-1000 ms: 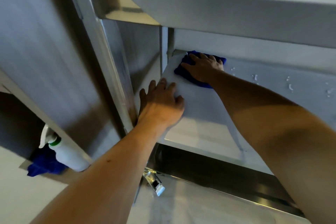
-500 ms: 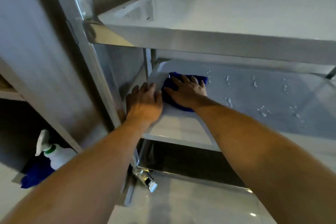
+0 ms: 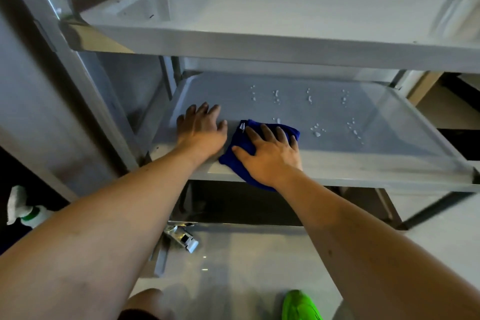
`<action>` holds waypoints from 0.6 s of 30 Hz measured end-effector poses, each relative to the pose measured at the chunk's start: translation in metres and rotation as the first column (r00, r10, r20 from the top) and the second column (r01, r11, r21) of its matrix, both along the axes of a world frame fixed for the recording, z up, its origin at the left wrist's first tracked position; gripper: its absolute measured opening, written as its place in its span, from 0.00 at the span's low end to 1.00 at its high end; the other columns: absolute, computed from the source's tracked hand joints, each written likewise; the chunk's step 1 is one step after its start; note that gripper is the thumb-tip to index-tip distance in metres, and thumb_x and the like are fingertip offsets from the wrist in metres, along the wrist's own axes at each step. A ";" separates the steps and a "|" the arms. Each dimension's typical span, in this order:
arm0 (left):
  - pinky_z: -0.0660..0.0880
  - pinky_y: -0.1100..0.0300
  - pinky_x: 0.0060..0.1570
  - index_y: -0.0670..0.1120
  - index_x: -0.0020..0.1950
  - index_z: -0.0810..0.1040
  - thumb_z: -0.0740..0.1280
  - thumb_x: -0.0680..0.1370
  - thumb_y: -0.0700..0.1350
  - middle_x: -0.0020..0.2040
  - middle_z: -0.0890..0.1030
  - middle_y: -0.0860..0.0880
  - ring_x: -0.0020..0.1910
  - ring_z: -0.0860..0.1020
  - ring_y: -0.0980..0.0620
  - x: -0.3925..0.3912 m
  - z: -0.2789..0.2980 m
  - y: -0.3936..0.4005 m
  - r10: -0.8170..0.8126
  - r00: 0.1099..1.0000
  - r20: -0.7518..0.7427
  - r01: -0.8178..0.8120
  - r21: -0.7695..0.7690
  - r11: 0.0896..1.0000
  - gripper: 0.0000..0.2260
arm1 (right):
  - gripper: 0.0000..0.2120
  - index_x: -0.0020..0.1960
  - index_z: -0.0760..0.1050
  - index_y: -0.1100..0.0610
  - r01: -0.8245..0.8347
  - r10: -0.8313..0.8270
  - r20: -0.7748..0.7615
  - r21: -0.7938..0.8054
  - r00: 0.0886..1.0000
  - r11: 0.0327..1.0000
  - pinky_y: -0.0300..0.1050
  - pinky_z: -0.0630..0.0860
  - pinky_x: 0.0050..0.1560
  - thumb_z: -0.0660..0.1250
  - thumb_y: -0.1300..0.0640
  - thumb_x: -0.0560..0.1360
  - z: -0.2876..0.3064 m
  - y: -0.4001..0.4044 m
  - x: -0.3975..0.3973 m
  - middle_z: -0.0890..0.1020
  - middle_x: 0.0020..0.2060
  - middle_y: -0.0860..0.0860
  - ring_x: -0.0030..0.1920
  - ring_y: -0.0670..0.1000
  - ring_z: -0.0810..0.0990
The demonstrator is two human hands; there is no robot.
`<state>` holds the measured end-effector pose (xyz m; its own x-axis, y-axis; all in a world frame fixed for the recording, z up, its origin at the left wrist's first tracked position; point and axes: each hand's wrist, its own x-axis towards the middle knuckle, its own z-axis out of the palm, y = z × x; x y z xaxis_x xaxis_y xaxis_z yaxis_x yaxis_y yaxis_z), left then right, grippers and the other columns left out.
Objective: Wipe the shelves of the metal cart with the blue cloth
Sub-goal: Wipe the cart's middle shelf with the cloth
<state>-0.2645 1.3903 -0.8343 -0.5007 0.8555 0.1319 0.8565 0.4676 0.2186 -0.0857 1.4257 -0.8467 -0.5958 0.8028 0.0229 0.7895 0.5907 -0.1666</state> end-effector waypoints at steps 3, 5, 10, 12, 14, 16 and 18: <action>0.59 0.43 0.73 0.55 0.78 0.60 0.55 0.80 0.59 0.78 0.63 0.49 0.77 0.59 0.44 0.007 0.001 0.018 -0.044 0.999 -0.009 0.044 0.034 0.998 0.26 | 0.36 0.80 0.50 0.40 0.053 -0.053 0.019 0.011 0.998 0.999 0.68 0.49 0.75 0.42 0.26 0.75 -0.002 0.013 -0.006 0.56 0.80 0.51 0.79 0.61 0.51; 0.60 0.44 0.72 0.54 0.77 0.62 0.55 0.80 0.58 0.77 0.65 0.50 0.76 0.60 0.44 0.009 0.002 0.029 -0.067 0.997 -0.026 0.068 0.047 0.997 0.25 | 0.37 0.80 0.48 0.39 0.088 -0.087 0.036 -0.009 0.996 0.996 0.68 0.48 0.75 0.43 0.26 0.75 -0.003 0.028 -0.011 0.54 0.81 0.51 0.79 0.61 0.50; 0.69 0.48 0.64 0.51 0.66 0.76 0.58 0.79 0.55 0.66 0.77 0.47 0.66 0.71 0.43 -0.003 -0.009 0.040 -0.075 0.997 -0.023 0.077 0.056 0.996 0.19 | 0.37 0.80 0.49 0.40 0.127 -0.128 0.050 0.016 0.991 0.992 0.67 0.49 0.74 0.42 0.25 0.75 -0.001 0.079 -0.031 0.56 0.80 0.51 0.77 0.62 0.54; 0.70 0.49 0.60 0.50 0.57 0.80 0.58 0.78 0.54 0.60 0.79 0.47 0.61 0.73 0.42 -0.009 -0.016 0.040 -0.080 0.996 -0.044 0.084 0.092 0.992 0.15 | 0.37 0.80 0.51 0.40 0.130 -0.132 0.046 0.036 0.990 0.991 0.67 0.50 0.73 0.43 0.25 0.75 -0.004 0.101 -0.041 0.57 0.80 0.52 0.77 0.62 0.56; 0.69 0.48 0.60 0.51 0.55 0.80 0.57 0.78 0.54 0.59 0.79 0.47 0.59 0.73 0.42 -0.013 -0.021 0.041 -0.089 0.995 -0.051 0.094 0.128 0.987 0.15 | 0.38 0.80 0.51 0.40 0.137 -0.139 0.035 0.042 0.990 0.990 0.67 0.50 0.73 0.43 0.25 0.74 -0.007 0.124 -0.052 0.58 0.80 0.52 0.77 0.62 0.56; 0.69 0.49 0.61 0.51 0.58 0.80 0.57 0.78 0.54 0.60 0.79 0.48 0.60 0.73 0.43 -0.015 -0.024 0.042 -0.095 0.994 -0.049 0.101 0.164 0.981 0.16 | 0.38 0.80 0.51 0.40 0.148 -0.150 0.030 0.037 0.988 0.988 0.67 0.50 0.73 0.44 0.25 0.74 -0.008 0.147 -0.062 0.58 0.80 0.51 0.77 0.62 0.56; 0.69 0.50 0.61 0.51 0.59 0.80 0.57 0.78 0.54 0.60 0.79 0.48 0.59 0.74 0.42 -0.015 -0.029 0.042 -0.095 0.993 -0.075 0.107 0.188 0.976 0.16 | 0.38 0.80 0.51 0.40 0.161 -0.162 0.033 0.034 0.986 0.986 0.68 0.50 0.74 0.44 0.25 0.74 -0.007 0.170 -0.072 0.58 0.80 0.51 0.77 0.61 0.56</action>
<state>-0.2794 1.4326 -0.8637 -0.3979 0.8570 0.3274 0.9126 0.3329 0.2375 -0.1581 1.5952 -0.8541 -0.4590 0.8879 0.0305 0.8802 0.4591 -0.1202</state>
